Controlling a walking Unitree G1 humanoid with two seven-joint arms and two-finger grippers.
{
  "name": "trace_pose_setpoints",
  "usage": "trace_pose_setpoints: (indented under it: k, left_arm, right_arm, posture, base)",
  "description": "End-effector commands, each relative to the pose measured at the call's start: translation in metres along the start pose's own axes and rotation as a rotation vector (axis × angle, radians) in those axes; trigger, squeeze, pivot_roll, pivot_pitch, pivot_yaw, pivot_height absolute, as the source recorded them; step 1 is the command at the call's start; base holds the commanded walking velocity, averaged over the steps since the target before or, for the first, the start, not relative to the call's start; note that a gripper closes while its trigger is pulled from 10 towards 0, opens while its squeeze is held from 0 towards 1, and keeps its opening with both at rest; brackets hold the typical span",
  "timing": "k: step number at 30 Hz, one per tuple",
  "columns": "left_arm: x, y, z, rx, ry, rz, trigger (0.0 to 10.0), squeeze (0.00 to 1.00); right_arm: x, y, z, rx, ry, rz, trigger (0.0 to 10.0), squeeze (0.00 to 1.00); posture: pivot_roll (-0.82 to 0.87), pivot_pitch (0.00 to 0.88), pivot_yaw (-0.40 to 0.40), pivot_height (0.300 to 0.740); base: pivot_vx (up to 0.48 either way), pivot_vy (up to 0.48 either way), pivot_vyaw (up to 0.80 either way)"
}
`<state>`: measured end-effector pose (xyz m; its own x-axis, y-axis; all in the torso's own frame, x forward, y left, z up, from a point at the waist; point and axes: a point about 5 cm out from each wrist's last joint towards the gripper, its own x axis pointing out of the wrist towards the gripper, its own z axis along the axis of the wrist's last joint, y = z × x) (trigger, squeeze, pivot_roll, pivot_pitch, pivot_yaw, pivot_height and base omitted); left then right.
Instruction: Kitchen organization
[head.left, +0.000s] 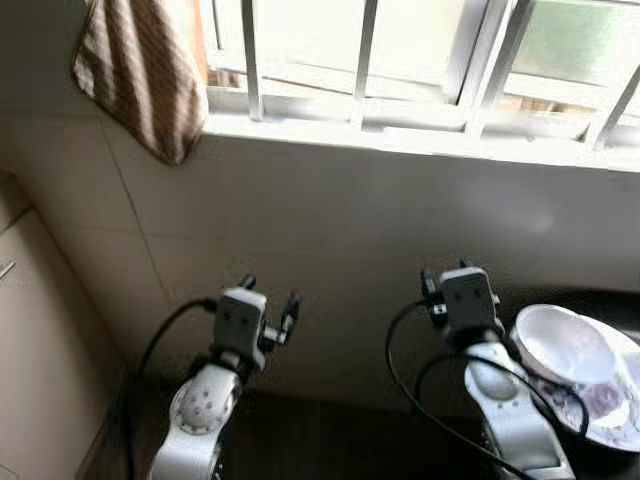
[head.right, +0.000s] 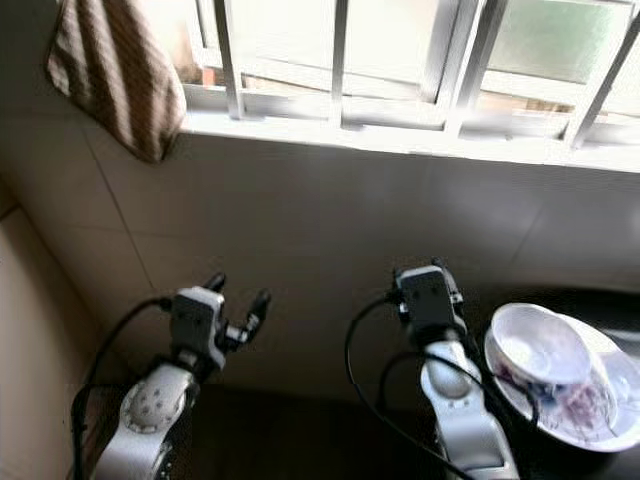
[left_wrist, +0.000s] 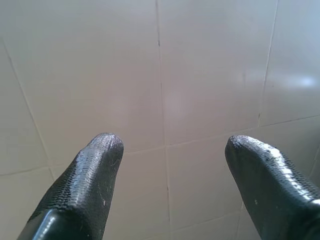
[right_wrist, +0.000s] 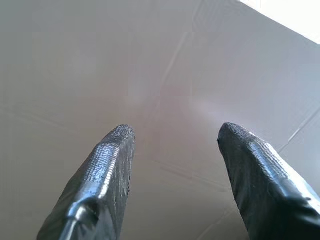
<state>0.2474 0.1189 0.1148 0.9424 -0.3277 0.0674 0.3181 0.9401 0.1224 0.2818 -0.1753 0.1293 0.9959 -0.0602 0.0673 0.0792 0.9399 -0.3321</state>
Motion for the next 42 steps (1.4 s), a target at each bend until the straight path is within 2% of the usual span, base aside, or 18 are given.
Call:
trace_pose_setpoints:
  k: [1,9,14,17,24,27,28,29,30,33,34,35,42]
  left_arm:
    - [-0.004,0.007,0.000,0.015,0.001,0.016,10.0,0.00]
    - [-0.003,0.007,0.000,0.019,0.007,0.016,10.0,0.00]
    - [-0.004,0.006,-0.001,0.020,0.009,0.017,10.0,0.00]
    - [-0.004,0.006,-0.001,0.019,0.010,0.019,10.0,0.00]
    - [-0.003,0.008,-0.001,0.002,0.006,0.035,10.0,0.00]
    - [-0.002,0.008,-0.001,0.007,0.015,0.034,10.0,0.00]
    - [-0.002,0.008,-0.001,0.007,0.015,0.034,10.0,0.00]
    - [-0.002,0.008,-0.002,0.008,0.016,0.035,10.0,0.00]
    - [-0.002,0.007,-0.002,0.008,0.017,0.035,10.0,0.00]
    - [-0.002,0.007,-0.002,0.008,0.019,0.037,10.0,0.00]
    - [-0.002,0.007,-0.002,0.008,0.020,0.037,10.0,0.00]
    - [-0.002,0.007,-0.002,0.008,0.021,0.038,10.0,0.00]
    - [-0.002,0.007,-0.003,0.008,0.022,0.037,10.0,0.00]
  right_arm:
    - [0.000,0.006,0.004,0.004,-0.014,0.014,10.0,0.00]
    - [0.001,0.008,0.003,-0.011,-0.010,0.029,10.0,0.00]
    - [0.001,0.009,0.003,-0.016,-0.003,0.044,10.0,0.00]
    - [0.003,0.006,0.001,-0.019,0.006,0.050,10.0,0.00]
    - [0.011,-0.001,-0.008,0.018,0.086,0.094,10.0,0.00]
    - [0.020,-0.009,-0.019,0.032,0.199,0.120,10.0,0.00]
    - [0.020,-0.009,-0.019,0.032,0.199,0.120,10.0,0.00]
    - [0.023,-0.015,-0.029,-0.004,0.275,0.109,10.0,0.00]
    - [0.024,-0.017,-0.032,-0.013,0.302,0.104,10.0,0.00]
    - [0.026,-0.025,-0.037,-0.020,0.344,0.078,10.0,0.00]
    - [0.026,-0.032,-0.043,-0.064,0.385,0.047,10.0,0.00]
    - [0.026,-0.035,-0.046,-0.067,0.403,0.035,10.0,0.00]
    - [0.024,-0.038,-0.056,-0.076,0.494,0.044,10.0,0.00]
  posture:
    - [-0.01,0.000,-0.039,0.740]
    - [-0.01,0.000,-0.040,0.740]
    - [-0.01,0.000,-0.039,0.740]
    - [-0.01,0.000,-0.041,0.740]
    - [-0.01,0.000,-0.045,0.740]
    - [-0.01,0.000,-0.047,0.740]
    - [-0.01,0.000,-0.047,0.740]
    - [-0.01,0.000,-0.048,0.740]
    - [-0.01,0.000,-0.048,0.740]
    - [-0.01,0.000,-0.050,0.740]
    - [-0.01,0.000,-0.052,0.740]
    - [-0.01,0.000,-0.052,0.740]
    - [-0.01,0.000,-0.052,0.740]
  base:
    - [0.000,0.000,-0.66]
    - [0.000,0.000,-0.08]
    - [0.000,-0.462,0.00]
    - [0.000,0.000,0.00]
    - [0.000,0.000,0.00]
    - [0.000,0.000,0.00]
    - [0.000,0.000,0.00]
    - [0.000,0.000,0.00]
    - [0.000,0.000,0.00]
    - [0.000,0.000,0.00]
    - [0.000,0.000,0.00]
    - [0.000,0.000,0.00]
    - [0.000,0.000,0.00]
